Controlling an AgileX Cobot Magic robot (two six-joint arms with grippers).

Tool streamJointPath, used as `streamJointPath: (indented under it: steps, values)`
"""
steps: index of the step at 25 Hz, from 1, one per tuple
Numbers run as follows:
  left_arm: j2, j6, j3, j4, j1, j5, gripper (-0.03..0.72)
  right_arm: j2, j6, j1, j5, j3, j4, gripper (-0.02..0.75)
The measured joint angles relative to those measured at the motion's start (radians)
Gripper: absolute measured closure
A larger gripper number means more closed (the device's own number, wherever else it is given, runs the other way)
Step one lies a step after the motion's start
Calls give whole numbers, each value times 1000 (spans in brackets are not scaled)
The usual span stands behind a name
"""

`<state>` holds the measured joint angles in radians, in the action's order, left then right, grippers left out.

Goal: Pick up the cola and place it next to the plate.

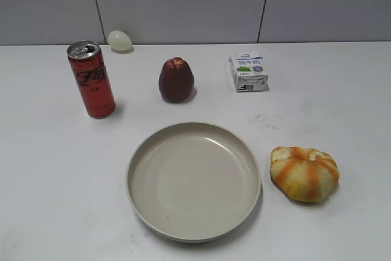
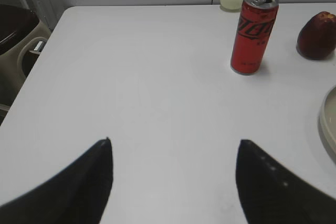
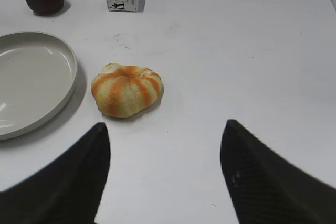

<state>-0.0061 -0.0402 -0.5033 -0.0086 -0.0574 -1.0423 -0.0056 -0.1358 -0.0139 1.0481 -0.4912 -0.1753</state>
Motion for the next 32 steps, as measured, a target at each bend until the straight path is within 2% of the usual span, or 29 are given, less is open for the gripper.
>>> streamJointPath:
  steps: [23, 26, 32]
  values:
    - [5, 0, 0, -1, 0, 0, 134, 0, 0, 0, 0, 0, 0, 206]
    - [83, 0, -17, -12, 0, 1, 134, 0, 0, 0, 0, 0, 0, 206]
    - [445, 0, -139, -18, 0, 35, 134, 0, 0, 0, 0, 0, 0, 206]
